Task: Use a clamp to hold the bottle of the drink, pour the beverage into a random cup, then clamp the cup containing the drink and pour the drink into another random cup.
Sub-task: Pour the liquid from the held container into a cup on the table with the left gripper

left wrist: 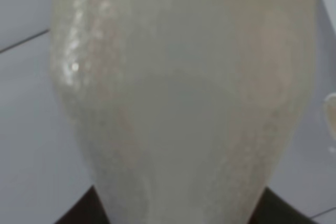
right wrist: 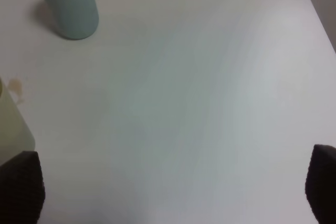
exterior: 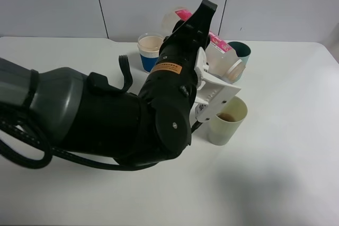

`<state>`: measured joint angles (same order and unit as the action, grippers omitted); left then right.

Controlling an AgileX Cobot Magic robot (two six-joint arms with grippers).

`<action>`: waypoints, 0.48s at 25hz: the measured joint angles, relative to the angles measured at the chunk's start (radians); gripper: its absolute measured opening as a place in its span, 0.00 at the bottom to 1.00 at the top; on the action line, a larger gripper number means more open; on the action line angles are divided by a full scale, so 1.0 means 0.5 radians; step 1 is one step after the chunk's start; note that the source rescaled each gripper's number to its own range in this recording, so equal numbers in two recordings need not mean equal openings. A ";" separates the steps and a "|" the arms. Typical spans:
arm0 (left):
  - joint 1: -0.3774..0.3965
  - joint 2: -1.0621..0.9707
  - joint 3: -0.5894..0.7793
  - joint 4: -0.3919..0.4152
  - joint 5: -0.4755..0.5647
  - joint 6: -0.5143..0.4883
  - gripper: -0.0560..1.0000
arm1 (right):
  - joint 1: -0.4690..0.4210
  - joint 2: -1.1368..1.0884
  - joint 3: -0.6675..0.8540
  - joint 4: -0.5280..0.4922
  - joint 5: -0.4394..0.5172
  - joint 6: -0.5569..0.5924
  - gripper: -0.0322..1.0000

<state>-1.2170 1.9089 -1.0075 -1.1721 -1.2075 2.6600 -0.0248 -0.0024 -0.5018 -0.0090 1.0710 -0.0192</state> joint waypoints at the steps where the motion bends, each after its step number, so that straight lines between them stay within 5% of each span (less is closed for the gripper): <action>1: 0.000 -0.004 0.000 0.009 0.000 0.023 0.06 | 0.000 0.000 0.000 0.000 0.000 0.000 1.00; 12: 0.000 -0.011 0.000 0.012 0.000 0.070 0.06 | 0.000 0.000 0.000 0.000 0.000 0.000 1.00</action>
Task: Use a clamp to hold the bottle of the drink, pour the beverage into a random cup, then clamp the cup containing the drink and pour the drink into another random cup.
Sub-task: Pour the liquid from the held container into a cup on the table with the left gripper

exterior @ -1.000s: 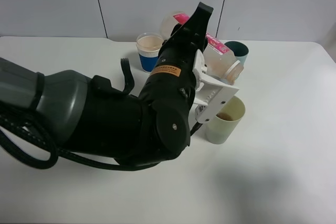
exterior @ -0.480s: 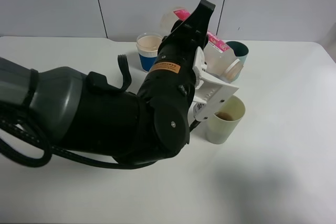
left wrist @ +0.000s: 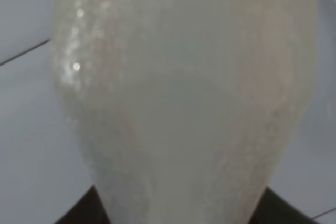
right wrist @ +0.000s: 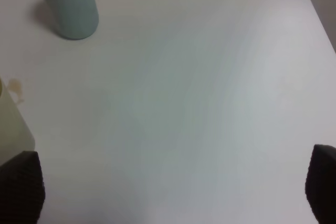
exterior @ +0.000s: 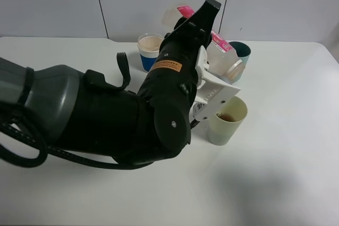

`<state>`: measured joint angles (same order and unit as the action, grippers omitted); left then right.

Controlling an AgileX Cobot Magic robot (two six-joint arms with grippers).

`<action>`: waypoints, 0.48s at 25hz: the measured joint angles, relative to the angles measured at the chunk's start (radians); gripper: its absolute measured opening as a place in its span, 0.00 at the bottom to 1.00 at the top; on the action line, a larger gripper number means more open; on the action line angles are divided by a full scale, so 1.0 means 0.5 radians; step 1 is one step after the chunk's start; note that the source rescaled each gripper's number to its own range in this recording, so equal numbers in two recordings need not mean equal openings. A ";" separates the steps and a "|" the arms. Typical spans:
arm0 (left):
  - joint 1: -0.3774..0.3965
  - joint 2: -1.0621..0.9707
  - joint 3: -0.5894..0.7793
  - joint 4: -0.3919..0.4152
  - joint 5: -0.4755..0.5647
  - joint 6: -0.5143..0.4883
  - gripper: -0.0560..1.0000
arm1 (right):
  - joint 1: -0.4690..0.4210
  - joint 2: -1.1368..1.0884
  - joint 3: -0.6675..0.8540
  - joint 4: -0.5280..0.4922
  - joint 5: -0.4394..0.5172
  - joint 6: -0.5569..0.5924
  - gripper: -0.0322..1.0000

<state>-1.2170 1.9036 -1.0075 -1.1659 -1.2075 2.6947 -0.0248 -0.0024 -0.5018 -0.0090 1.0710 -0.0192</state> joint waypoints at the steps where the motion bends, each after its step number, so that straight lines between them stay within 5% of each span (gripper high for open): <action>1: 0.000 0.000 0.000 0.000 0.000 -0.027 0.06 | 0.000 0.000 0.000 0.000 0.000 0.000 1.00; 12: 0.016 -0.002 0.000 -0.190 0.018 -0.699 0.06 | 0.000 0.000 0.000 0.000 0.000 0.000 1.00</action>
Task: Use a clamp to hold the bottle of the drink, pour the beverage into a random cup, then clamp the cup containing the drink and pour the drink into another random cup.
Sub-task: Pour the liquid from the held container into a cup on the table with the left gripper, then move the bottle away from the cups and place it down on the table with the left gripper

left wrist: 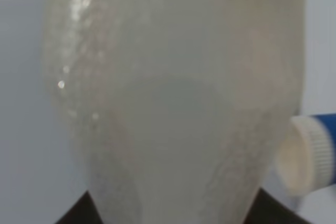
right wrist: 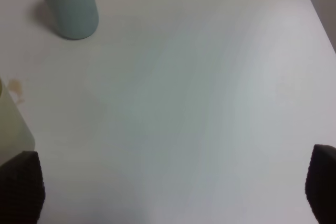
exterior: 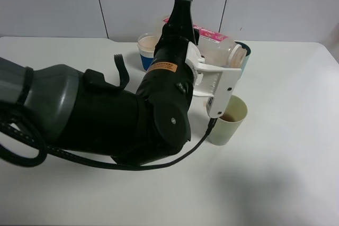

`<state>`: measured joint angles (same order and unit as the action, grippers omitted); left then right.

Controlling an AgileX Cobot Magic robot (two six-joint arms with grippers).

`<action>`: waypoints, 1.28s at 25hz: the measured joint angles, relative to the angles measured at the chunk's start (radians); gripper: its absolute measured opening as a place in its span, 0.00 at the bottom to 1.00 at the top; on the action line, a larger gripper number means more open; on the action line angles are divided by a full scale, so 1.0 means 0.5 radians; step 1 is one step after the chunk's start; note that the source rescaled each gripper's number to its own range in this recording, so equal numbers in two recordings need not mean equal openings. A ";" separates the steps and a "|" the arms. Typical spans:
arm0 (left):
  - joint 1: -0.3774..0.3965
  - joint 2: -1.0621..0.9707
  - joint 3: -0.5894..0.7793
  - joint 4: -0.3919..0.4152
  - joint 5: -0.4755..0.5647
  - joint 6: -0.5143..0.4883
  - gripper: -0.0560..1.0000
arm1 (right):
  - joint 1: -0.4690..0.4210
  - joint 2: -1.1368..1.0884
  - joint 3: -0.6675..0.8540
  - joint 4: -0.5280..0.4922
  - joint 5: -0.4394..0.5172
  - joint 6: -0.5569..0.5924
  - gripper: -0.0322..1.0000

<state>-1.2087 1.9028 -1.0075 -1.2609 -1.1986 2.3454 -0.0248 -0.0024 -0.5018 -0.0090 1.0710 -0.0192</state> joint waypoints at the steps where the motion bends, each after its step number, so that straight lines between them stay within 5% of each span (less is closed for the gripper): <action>1: 0.012 -0.006 0.000 -0.029 0.030 -0.079 0.06 | 0.000 0.000 0.000 0.000 0.000 0.000 1.00; 10: 0.212 -0.244 0.161 -0.012 0.377 -0.971 0.06 | 0.000 0.000 0.000 0.000 0.000 0.000 1.00; 23: 0.507 -0.645 0.826 0.729 0.424 -2.656 0.06 | 0.000 0.000 0.000 0.000 0.000 0.000 1.00; 32: 0.861 -0.740 1.091 1.445 0.428 -3.761 0.06 | 0.000 0.000 0.000 0.000 0.000 0.000 1.00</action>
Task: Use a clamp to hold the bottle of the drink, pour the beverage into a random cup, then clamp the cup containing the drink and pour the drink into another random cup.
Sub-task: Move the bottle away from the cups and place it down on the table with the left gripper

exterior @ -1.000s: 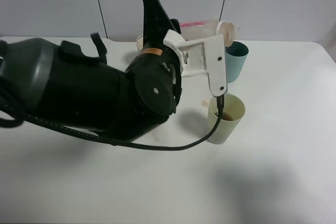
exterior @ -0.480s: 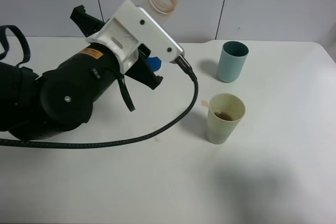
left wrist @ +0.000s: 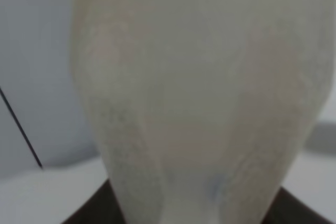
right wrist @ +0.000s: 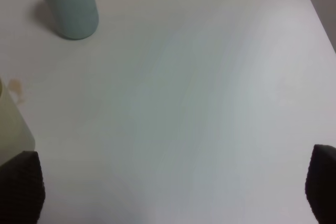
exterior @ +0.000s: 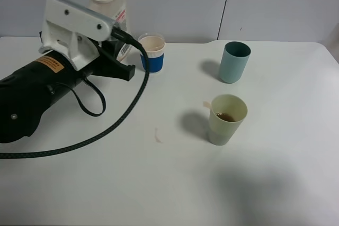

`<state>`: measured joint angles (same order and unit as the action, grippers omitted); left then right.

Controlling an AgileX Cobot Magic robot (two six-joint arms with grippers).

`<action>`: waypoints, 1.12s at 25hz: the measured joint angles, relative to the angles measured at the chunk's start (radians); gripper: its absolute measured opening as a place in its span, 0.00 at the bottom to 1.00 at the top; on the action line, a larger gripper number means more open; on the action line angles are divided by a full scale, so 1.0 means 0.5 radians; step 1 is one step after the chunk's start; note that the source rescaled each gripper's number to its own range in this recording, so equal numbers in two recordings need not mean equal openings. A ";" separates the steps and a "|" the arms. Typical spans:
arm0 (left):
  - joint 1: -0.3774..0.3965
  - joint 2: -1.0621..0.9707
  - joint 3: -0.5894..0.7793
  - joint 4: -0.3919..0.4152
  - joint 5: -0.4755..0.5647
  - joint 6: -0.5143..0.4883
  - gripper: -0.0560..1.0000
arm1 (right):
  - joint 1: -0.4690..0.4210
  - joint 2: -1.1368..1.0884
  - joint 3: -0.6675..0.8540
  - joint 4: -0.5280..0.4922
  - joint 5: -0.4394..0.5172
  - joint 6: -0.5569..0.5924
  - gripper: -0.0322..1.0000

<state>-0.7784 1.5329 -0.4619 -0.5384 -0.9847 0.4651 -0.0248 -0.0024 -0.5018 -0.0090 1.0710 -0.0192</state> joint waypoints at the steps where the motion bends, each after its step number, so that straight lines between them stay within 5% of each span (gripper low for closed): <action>1: 0.068 -0.004 0.035 0.083 0.003 -0.142 0.06 | 0.000 0.000 0.000 0.000 0.000 0.000 1.00; 6: 0.557 -0.006 0.192 0.679 0.043 -0.888 0.06 | 0.000 0.000 0.000 0.000 0.000 0.000 1.00; 8: 0.719 -0.008 0.225 0.847 0.069 -0.977 0.06 | 0.000 0.000 0.000 0.000 0.000 0.000 1.00; 18: 1.354 0.021 0.271 1.358 0.268 -1.023 0.06 | 0.000 0.000 0.000 0.000 0.000 0.000 1.00; 24: 1.467 0.212 0.271 1.485 0.279 -1.001 0.06 | 0.000 0.000 0.000 0.000 0.000 0.000 1.00; 28: 1.469 0.390 0.272 1.527 0.095 -0.912 0.06 | 0.000 0.000 0.000 0.000 0.000 0.000 1.00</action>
<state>-0.0439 1.7278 -0.3256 0.2252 -0.9372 0.0093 -0.0248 -0.0024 -0.5018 -0.0090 1.0710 -0.0192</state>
